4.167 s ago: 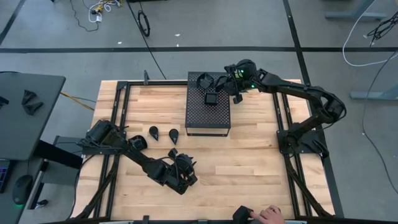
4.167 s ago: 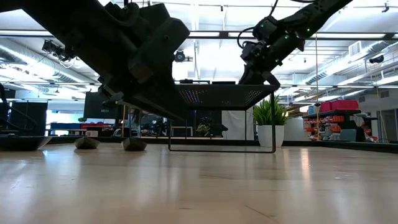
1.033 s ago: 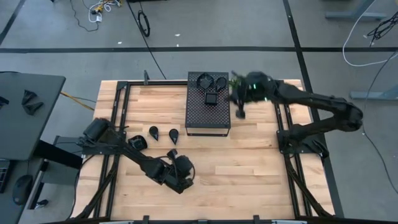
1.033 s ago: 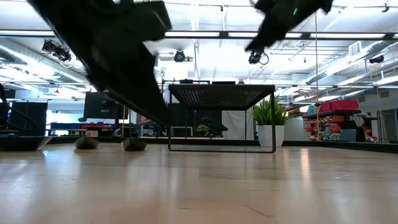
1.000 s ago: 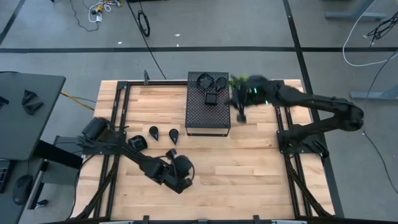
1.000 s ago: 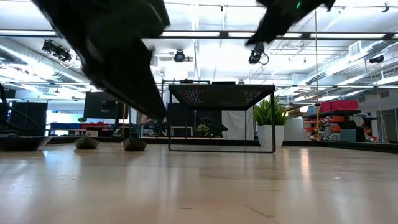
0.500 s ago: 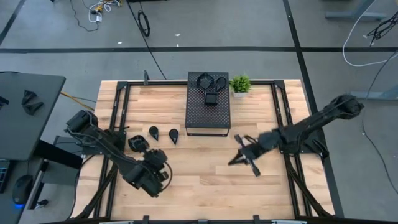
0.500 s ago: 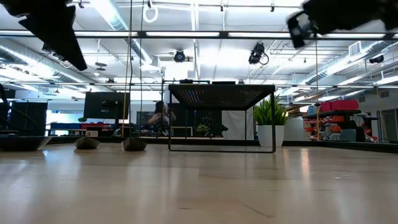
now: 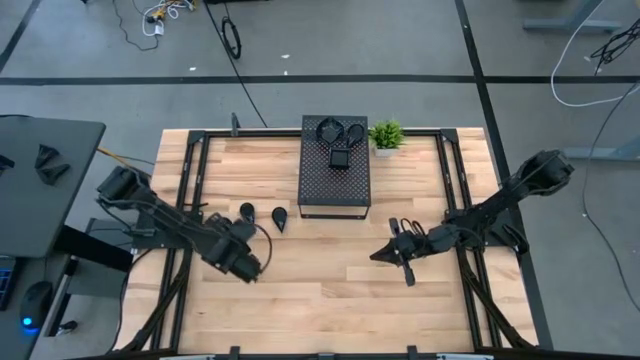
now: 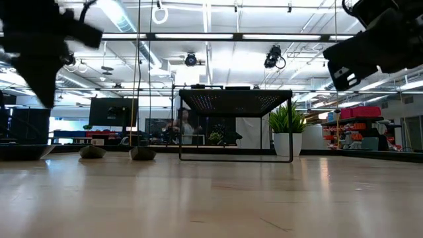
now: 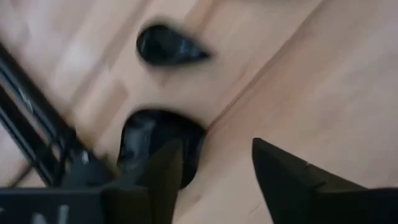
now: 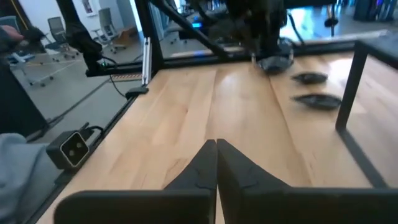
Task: Pick & Place Mini shaped plates
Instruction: Stack the black leaf-shaped plate on top of the black leaf-shaped plate on the shelf
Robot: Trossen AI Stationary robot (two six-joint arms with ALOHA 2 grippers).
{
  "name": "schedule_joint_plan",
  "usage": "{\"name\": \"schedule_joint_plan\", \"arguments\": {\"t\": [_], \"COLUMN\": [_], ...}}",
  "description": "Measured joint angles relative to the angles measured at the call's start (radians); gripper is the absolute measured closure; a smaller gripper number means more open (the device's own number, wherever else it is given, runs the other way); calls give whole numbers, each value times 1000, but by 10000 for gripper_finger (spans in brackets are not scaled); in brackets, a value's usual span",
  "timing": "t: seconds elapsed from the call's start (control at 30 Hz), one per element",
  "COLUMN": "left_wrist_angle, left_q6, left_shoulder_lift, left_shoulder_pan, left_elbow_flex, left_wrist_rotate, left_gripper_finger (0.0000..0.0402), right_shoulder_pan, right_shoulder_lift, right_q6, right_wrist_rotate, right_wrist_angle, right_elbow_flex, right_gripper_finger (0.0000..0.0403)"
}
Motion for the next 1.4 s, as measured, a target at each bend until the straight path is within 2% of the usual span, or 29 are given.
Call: {"name": "schedule_joint_plan", "arguments": {"t": [0.1, 0.23, 0.4, 0.77, 0.9, 1.2, 1.4], "left_wrist_angle": [58, 165, 229, 262, 265, 269, 340], "left_q6": [-10, 109, 249, 259, 284, 337, 385], "left_shoulder_lift": [-58, -83, -81, -81, -81, -80, -80], "left_shoulder_pan": [25, 28, 17, 18, 18, 19, 17], "left_elbow_flex": [-105, -212, -292, -378, -379, -379, -345], "left_wrist_rotate": [90, 167, 162, 153, 118, 103, 125], "left_gripper_finger": [177, 173, 201, 223, 254, 386, 391], "right_shoulder_pan": [0, 0, -8, -10, -10, -10, -10], "right_shoulder_lift": [0, 0, 0, 0, 0, 0, 0], "right_q6": [-43, -78, -79, -74, -74, -78, -81], "right_wrist_rotate": [4, 5, 4, 4, 4, 4, 4], "right_wrist_angle": [38, 76, 85, 85, 85, 84, 84], "right_elbow_flex": [1, 2, 2, 2, 2, 2, 2], "right_gripper_finger": [397, 398, 397, 398, 398, 398, 398]}}
